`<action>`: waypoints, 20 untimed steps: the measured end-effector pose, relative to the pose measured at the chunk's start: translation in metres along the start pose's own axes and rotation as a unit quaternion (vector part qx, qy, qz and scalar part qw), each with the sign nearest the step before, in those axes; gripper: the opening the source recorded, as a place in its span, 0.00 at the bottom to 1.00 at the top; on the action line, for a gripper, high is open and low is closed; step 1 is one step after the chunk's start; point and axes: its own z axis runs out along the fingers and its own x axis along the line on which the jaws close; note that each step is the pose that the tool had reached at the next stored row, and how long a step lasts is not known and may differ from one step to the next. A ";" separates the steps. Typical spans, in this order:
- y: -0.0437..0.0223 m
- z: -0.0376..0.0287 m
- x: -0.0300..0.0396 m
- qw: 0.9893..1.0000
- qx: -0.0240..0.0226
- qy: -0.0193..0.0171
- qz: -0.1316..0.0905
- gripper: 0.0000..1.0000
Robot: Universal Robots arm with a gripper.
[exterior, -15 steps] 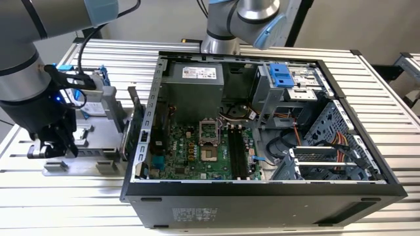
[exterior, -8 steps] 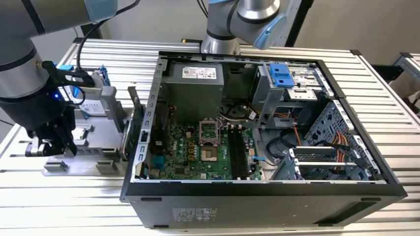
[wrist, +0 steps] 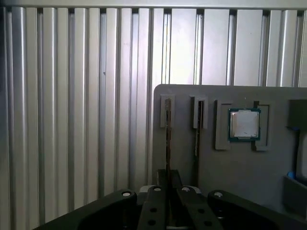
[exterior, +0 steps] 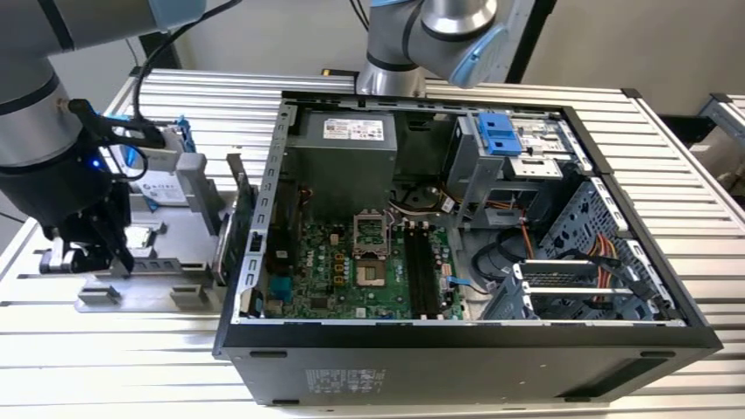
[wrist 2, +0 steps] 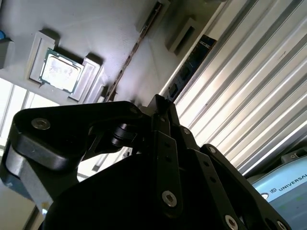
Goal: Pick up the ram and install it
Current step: 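Pick up the ram and move it above insertion slot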
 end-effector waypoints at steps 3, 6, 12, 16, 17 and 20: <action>0.0000 -0.0029 0.0001 1.000 0.000 0.000 0.000 0.00; 0.0000 -0.0058 0.0002 1.000 0.000 0.000 0.000 0.00; 0.0000 -0.0124 0.0005 1.000 0.000 0.000 0.000 0.00; 0.0000 -0.0170 0.0007 1.000 0.000 0.000 0.000 0.00; 0.0000 -0.0182 0.0007 1.000 0.000 0.000 0.000 0.00; 0.0000 -0.0215 0.0009 1.000 0.000 0.000 0.000 0.00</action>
